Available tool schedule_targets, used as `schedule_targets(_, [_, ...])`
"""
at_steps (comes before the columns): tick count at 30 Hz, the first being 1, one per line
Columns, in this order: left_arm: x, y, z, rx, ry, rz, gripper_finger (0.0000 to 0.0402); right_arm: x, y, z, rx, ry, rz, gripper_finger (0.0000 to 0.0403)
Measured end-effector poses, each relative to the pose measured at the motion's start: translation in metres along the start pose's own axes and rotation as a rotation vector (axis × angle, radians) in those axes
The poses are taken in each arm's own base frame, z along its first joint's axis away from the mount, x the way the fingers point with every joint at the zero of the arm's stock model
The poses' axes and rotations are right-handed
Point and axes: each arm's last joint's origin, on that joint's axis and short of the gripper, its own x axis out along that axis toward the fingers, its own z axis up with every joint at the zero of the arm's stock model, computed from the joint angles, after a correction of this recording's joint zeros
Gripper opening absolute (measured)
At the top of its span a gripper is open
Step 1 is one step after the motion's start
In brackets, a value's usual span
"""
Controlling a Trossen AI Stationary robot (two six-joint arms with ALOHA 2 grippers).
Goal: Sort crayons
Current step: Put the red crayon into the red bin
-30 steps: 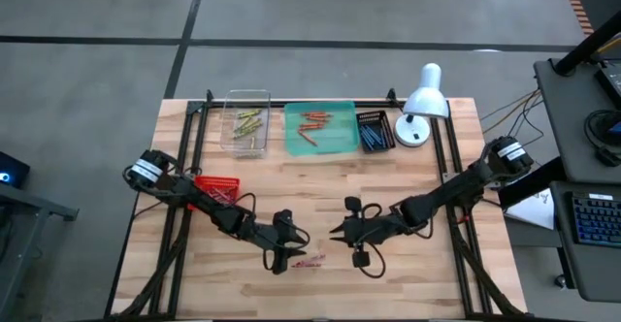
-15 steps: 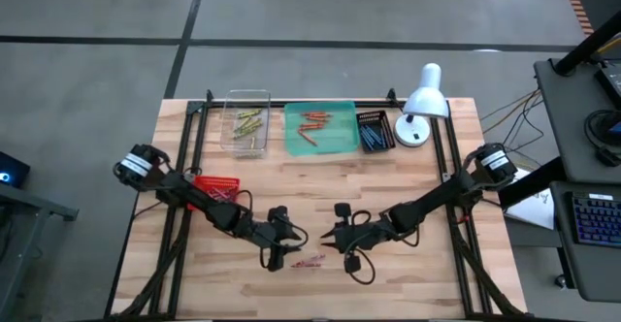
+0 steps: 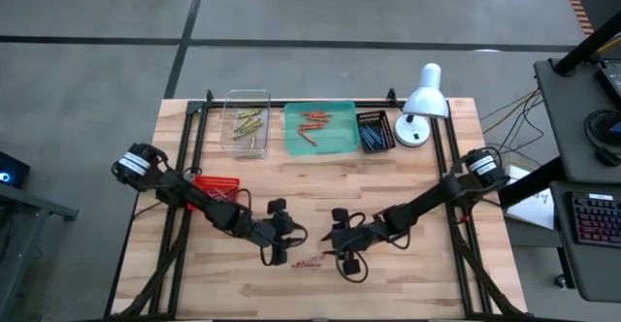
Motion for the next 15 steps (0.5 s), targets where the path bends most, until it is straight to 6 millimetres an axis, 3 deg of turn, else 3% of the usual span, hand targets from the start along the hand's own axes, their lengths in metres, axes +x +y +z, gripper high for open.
schedule_targets(15, [-0.009, 0.002, 0.010, 0.032, -0.045, 0.060, 0.0132, 0.022, -0.007, -0.016, 0.098, 0.011, 0.135, 0.0152])
